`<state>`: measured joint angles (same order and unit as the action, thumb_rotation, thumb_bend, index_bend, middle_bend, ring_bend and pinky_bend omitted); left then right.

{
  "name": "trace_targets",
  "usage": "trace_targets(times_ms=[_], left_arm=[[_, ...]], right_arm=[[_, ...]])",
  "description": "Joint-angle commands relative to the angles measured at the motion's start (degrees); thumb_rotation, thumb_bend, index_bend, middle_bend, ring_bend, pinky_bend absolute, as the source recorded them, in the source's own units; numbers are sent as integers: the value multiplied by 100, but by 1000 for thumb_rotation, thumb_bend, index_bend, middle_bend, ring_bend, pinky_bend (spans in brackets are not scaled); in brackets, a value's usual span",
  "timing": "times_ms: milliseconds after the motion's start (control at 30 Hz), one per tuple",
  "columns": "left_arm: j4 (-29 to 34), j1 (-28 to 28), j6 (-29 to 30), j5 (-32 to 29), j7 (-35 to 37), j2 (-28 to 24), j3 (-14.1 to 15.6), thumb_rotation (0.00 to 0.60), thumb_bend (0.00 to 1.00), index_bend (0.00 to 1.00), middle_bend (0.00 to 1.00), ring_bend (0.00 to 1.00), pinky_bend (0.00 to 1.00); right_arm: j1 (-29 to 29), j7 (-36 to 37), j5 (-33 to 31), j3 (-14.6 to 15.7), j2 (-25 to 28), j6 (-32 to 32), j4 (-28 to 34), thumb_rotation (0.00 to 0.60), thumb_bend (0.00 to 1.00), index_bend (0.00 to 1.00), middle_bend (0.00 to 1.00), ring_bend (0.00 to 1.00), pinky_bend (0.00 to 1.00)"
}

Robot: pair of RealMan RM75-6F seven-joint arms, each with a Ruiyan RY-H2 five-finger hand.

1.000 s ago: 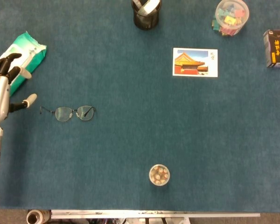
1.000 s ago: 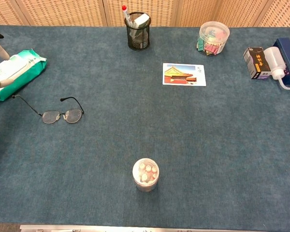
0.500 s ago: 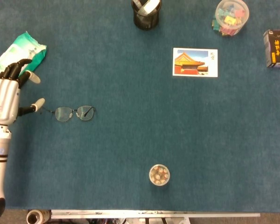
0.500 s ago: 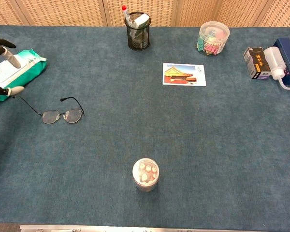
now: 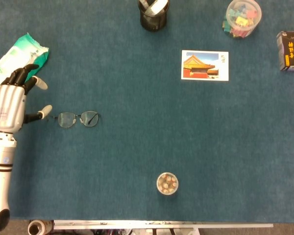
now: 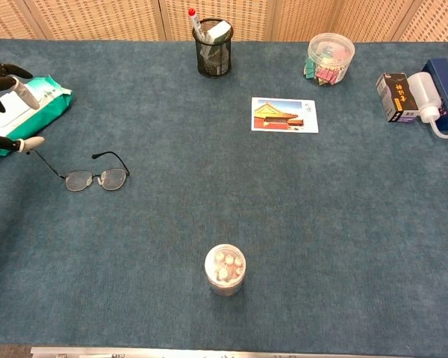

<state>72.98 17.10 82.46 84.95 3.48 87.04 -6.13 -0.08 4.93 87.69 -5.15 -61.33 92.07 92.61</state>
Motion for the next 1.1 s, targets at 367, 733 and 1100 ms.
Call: trace_targets(times_ms=[367, 733, 1100], left_arm=[[7, 55, -90, 97, -151, 226, 98, 600, 0, 465, 242, 249, 445], [-113, 135, -236, 221, -372, 460, 235, 600, 0, 466, 242, 249, 445], [-365, 166, -446, 271, -493, 692, 409, 600, 0, 466, 242, 248, 445]], right_arm=[[-31, 80, -2, -15, 36, 61, 0, 600, 0, 658, 483, 396, 694], [-48, 112, 8, -18, 53, 92, -1, 600, 0, 658, 483, 396, 694], [-70, 151, 13, -28, 70, 136, -2, 600, 0, 658, 483, 396, 694]])
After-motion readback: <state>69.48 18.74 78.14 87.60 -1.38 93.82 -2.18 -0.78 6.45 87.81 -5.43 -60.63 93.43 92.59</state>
